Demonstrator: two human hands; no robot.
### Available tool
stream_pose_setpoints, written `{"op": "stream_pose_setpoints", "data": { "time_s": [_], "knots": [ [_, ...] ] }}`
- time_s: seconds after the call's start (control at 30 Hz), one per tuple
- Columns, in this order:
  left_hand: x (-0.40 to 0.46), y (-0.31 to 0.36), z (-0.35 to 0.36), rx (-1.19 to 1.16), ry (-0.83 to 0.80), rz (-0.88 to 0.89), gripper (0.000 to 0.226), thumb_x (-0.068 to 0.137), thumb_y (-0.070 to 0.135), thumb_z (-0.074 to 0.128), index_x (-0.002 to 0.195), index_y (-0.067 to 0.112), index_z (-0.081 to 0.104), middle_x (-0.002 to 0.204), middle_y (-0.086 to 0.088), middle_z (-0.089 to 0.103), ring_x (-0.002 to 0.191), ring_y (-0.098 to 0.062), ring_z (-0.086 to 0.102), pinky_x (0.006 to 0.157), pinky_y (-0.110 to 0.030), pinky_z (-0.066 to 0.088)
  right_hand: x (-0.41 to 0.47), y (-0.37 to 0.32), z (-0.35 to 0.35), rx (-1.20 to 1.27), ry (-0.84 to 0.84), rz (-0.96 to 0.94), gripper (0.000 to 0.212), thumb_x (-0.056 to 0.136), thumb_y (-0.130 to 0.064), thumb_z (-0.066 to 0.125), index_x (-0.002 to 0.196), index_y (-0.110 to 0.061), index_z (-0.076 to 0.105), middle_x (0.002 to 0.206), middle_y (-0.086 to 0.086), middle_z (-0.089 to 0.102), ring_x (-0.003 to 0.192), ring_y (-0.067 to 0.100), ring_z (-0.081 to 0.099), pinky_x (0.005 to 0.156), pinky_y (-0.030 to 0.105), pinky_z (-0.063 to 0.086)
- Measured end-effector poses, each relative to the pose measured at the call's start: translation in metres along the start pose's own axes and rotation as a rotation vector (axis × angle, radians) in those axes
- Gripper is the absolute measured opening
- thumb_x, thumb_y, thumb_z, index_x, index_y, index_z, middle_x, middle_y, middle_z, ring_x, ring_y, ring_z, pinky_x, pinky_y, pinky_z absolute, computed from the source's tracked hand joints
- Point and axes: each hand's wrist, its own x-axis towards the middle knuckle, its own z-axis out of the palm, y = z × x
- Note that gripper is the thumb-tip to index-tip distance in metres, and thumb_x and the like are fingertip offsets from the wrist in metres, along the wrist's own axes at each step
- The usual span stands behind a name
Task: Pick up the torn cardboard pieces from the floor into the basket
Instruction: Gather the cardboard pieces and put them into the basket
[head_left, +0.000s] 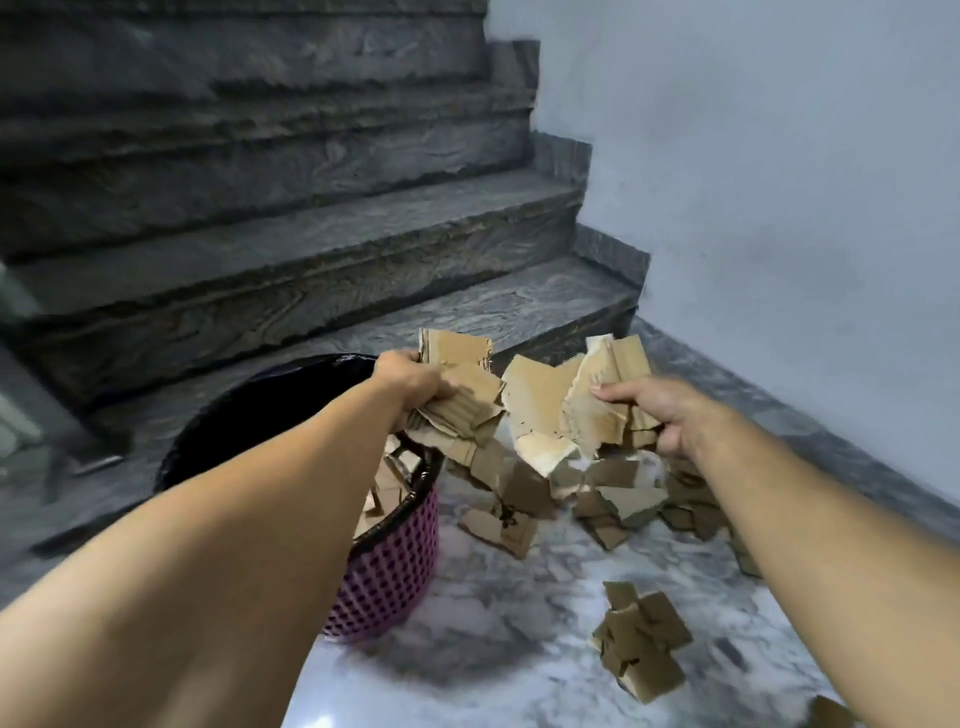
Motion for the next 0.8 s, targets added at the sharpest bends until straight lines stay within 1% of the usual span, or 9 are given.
{"op": "stream_pose_setpoints", "data": {
  "time_s": [0.13, 0.3, 0.43, 0.5, 0.57, 0.6, 0.67, 0.73, 0.8],
  "knots": [
    [-0.014, -0.007, -0.065, 0.014, 0.152, -0.017, 0.033, 0.077, 0.001, 0.076, 0.104, 0.009, 0.06, 0.093, -0.017, 0.068, 0.082, -0.032, 0.07, 0.073, -0.046, 0.059, 0.008, -0.022, 0.06, -0.019, -0.028, -0.084, 0.071, 0.035, -0.026, 0.1, 0.099, -0.007, 0.073, 0.1, 0.013, 0.075, 0.09, 0.036, 0.074, 0.081, 0.061, 0.056],
    [-0.006, -0.043, -0.137, 0.0, 0.304, -0.039, 0.036, 0.08, 0.003, 0.073, 0.113, 0.004, 0.06, 0.101, -0.02, 0.068, 0.086, -0.035, 0.069, 0.077, -0.049, 0.058, -0.018, -0.036, 0.166, -0.059, -0.095, -0.155, 0.036, 0.073, -0.008, 0.084, 0.103, -0.003, 0.066, 0.098, 0.018, 0.073, 0.087, 0.031, 0.073, 0.077, 0.053, 0.06],
    [0.006, -0.082, -0.154, 0.032, 0.252, -0.126, 0.027, 0.093, 0.017, 0.059, 0.112, -0.001, 0.06, 0.102, -0.021, 0.065, 0.088, -0.037, 0.066, 0.08, -0.051, 0.054, -0.002, -0.014, 0.226, -0.191, -0.114, -0.132, 0.053, 0.084, -0.026, 0.075, 0.125, -0.002, 0.051, 0.111, 0.015, 0.066, 0.096, 0.029, 0.069, 0.079, 0.046, 0.06],
    [0.01, -0.101, -0.154, 0.133, 0.141, -0.208, 0.038, 0.097, 0.028, 0.05, 0.117, -0.004, 0.058, 0.1, -0.019, 0.062, 0.089, -0.035, 0.062, 0.081, -0.044, 0.05, 0.002, -0.001, 0.242, -0.334, -0.122, -0.108, 0.066, 0.091, -0.038, 0.065, 0.138, -0.001, 0.036, 0.123, 0.011, 0.055, 0.104, 0.028, 0.063, 0.069, 0.037, 0.059],
    [0.014, -0.115, -0.153, 0.275, 0.079, -0.234, 0.046, 0.1, 0.032, 0.046, 0.125, -0.006, 0.053, 0.118, -0.02, 0.06, 0.108, -0.034, 0.058, 0.093, -0.038, 0.047, 0.004, 0.007, 0.248, -0.498, -0.09, -0.121, 0.073, 0.093, -0.039, 0.062, 0.142, 0.002, 0.027, 0.12, 0.013, 0.052, 0.1, 0.028, 0.062, 0.055, 0.03, 0.05],
    [0.017, -0.12, -0.152, 0.34, 0.076, -0.227, 0.048, 0.1, 0.031, 0.047, 0.129, -0.007, 0.051, 0.128, -0.02, 0.056, 0.118, -0.034, 0.054, 0.099, -0.037, 0.045, 0.008, 0.009, 0.249, -0.547, -0.063, -0.144, 0.071, 0.09, -0.034, 0.067, 0.139, 0.004, 0.033, 0.115, 0.016, 0.057, 0.092, 0.028, 0.062, 0.052, 0.029, 0.047],
    [0.019, -0.122, -0.148, 0.445, 0.104, -0.202, 0.05, 0.097, 0.031, 0.053, 0.128, -0.009, 0.052, 0.132, -0.02, 0.054, 0.123, -0.035, 0.052, 0.1, -0.034, 0.043, 0.017, 0.008, 0.244, -0.596, 0.012, -0.202, 0.049, 0.08, -0.021, 0.073, 0.119, 0.002, 0.055, 0.111, 0.019, 0.066, 0.081, 0.026, 0.063, 0.052, 0.025, 0.046],
    [0.024, -0.119, -0.144, 0.551, 0.16, -0.183, 0.05, 0.091, 0.036, 0.06, 0.119, -0.005, 0.059, 0.126, -0.019, 0.06, 0.116, -0.035, 0.056, 0.094, -0.034, 0.046, 0.023, 0.001, 0.231, -0.538, 0.057, -0.226, 0.021, 0.08, -0.008, 0.069, 0.098, -0.002, 0.059, 0.101, 0.02, 0.069, 0.073, 0.026, 0.069, 0.052, 0.027, 0.054],
    [0.029, -0.111, -0.137, 0.632, 0.211, -0.17, 0.048, 0.084, 0.044, 0.065, 0.109, 0.004, 0.062, 0.118, -0.018, 0.064, 0.112, -0.036, 0.058, 0.095, -0.038, 0.048, 0.027, -0.004, 0.21, -0.45, 0.054, -0.209, 0.012, 0.084, -0.002, 0.067, 0.094, -0.004, 0.06, 0.093, 0.018, 0.07, 0.069, 0.025, 0.073, 0.059, 0.036, 0.061]
  ]
}}
